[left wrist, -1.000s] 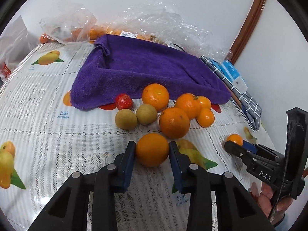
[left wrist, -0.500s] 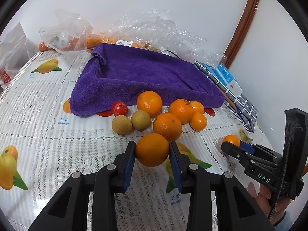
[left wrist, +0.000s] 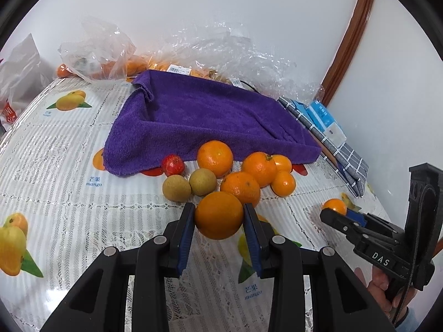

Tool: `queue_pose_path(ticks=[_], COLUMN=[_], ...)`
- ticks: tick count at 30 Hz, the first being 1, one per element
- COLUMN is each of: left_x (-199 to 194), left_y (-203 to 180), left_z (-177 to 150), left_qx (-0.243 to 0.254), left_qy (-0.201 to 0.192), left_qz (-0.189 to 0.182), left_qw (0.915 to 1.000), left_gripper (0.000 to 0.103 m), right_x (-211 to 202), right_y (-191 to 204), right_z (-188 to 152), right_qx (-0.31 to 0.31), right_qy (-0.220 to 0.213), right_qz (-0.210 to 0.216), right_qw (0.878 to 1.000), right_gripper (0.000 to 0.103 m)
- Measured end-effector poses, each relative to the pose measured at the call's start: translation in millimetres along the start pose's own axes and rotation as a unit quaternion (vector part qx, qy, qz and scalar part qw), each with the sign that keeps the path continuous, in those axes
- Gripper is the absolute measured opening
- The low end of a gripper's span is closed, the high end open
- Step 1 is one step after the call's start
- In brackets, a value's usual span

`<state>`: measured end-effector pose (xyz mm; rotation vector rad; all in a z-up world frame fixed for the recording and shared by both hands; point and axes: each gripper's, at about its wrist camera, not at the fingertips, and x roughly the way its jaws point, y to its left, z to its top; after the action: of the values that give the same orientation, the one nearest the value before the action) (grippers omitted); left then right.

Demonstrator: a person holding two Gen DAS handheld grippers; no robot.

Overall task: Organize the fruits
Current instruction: 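Lift both held oranges and carry them over the purple towel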

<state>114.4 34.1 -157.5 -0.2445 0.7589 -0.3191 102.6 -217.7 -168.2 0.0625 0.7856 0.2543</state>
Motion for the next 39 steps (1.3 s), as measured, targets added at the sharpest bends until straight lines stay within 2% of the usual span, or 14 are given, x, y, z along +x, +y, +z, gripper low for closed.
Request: queue_pose_path(ticks=[6,12,18,22,27,30,33,36,39], left_x=[-9.4,-33.1,-48.9,-47.5,-33.3,-17.8,0.2,19.3,40.2], left_y=[5.4,2.6,-4.0,-10.3,-17.4,-15.9,-17.2,-20.0,-16.3], left_z=[3.5,24.3,69.9,100.7,133.2,147.6,159.7,164.6,159.5], left_qx=[-0.021,-0.014,-0.007,-0.005,0.002,-0.008,-0.008,0.002,-0.005], left_qy=[-0.009,-0.027,-0.054,-0.071,-0.097,-0.098,-0.105,-0.122,-0.119], left_qz=[-0.006,0.013,0.037,0.039,0.05,0.042,0.039,0.047,0.034], left_qw=[0.9997,0.9994,0.9978,0.9967,0.994,0.9943,0.9937,0.9914,0.9924], left_gripper=[0.033,0.033,0.033,0.033,0.033,0.033,0.033,0.033,0.033], right_x=[0.1,-4.2,-20.7,-26.7,-21.1,-10.8,3.3,18.3,37.3], right_y=[0.9,4.2,5.2,1.3,-6.7,-9.0,-14.0,-20.7,-29.0], right_z=[0.4,10.6,53.3,92.2,131.5,150.0,169.1,180.8,180.3], right_qx=[0.0,-0.013,-0.018,-0.01,0.003,-0.004,-0.005,0.003,0.011], right_qy=[0.001,-0.001,-0.033,-0.058,-0.084,-0.098,-0.104,-0.111,-0.107], right_qz=[-0.009,-0.022,-0.032,-0.037,-0.035,-0.056,-0.057,-0.054,-0.054], right_qw=[1.0,1.0,0.999,0.998,0.996,0.994,0.993,0.992,0.993], right_gripper=[0.036,0.036,0.036,0.036,0.036,0.036,0.036,0.036,0.036])
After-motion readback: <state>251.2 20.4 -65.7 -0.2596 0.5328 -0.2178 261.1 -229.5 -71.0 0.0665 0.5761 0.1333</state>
